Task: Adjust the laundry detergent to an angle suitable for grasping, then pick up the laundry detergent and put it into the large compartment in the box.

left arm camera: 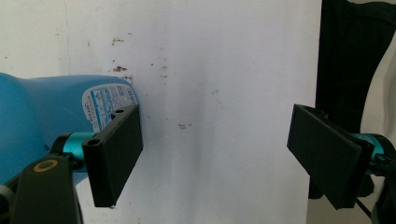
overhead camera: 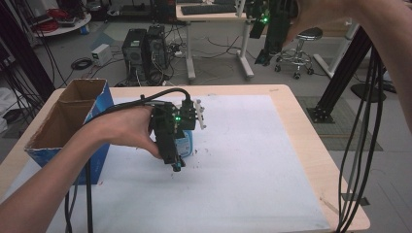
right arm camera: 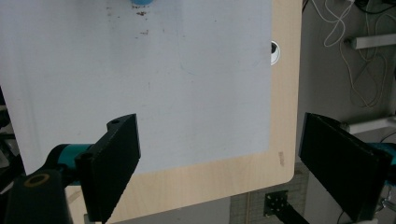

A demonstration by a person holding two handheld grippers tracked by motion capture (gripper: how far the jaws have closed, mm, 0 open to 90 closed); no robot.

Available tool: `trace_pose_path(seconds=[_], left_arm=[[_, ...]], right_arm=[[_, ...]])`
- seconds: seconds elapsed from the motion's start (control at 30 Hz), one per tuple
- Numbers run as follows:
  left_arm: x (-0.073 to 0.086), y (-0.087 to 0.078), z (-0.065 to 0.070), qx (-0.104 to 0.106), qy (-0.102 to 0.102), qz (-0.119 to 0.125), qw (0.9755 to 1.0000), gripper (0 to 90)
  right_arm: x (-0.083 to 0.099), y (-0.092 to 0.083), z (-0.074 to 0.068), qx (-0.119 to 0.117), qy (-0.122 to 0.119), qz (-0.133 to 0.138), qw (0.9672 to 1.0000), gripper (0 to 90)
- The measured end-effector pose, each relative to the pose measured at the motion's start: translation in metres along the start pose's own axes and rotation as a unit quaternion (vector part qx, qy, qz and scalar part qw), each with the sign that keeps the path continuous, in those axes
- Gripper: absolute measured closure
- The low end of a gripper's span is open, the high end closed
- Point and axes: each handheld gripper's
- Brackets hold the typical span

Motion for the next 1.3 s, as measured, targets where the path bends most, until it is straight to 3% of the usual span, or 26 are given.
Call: trace_pose_path(seconds=[0.67,0.9,1.3], left_arm=[[0.0,0.001,-0.002,0.001,-0.004,0.002,1.0,18.4],[-0.002,0.004,-0.003,0.005,-0.002,0.002,1.0,18.4],[0.016,-0.004,-0.006,0.011,-0.014,0.015,0.9997,18.4]], right_arm=[[-0.003,0.008,-0.002,-0.006,-0.006,-0.01,0.9999,11.9],[0.0,0.011,-0.002,-0.007,-0.005,-0.002,1.0,11.9],[0.003,0.012,-0.001,-0.004,-0.003,-0.002,1.0,11.9]])
Point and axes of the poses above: each handheld gripper's, and its own axes: y roughly forward along the jaws, x roughly out of its underside, z roughly to its right, and after that the axes turned 10 degrees about -z, right-handed
